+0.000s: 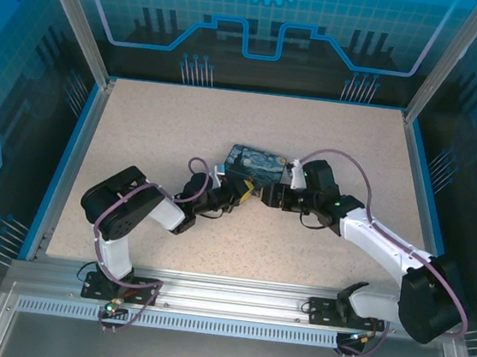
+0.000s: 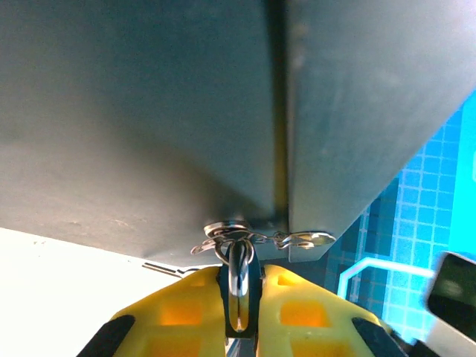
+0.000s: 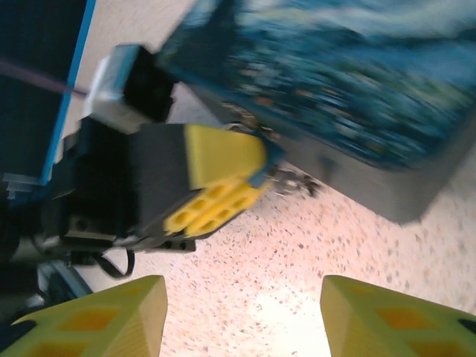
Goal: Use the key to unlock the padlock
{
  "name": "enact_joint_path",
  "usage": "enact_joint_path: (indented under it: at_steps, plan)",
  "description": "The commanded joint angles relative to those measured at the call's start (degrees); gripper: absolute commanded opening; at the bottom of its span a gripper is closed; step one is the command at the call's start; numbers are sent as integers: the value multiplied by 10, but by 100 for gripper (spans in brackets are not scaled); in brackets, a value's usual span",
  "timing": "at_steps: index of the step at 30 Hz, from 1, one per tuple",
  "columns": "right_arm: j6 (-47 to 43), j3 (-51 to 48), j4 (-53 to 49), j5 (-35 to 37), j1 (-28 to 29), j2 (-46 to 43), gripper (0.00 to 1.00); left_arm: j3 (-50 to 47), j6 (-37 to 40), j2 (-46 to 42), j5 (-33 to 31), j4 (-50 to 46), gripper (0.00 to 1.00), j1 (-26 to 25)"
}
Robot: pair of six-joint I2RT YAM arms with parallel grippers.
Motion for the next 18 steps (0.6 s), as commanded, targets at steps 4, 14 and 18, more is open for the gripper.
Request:
enact_joint_path:
  at_steps: [4,14,18]
  plan:
    - [-182,41,-67,112,39,27,40,18,-37,-12,15,-16,0,6]
    - [-255,99,-86,117,42,38,45,62,-60,-86,22,-166,0,9]
    - [-267,113,-88,110,43,47,49,95,-40,-113,35,-247,0,13]
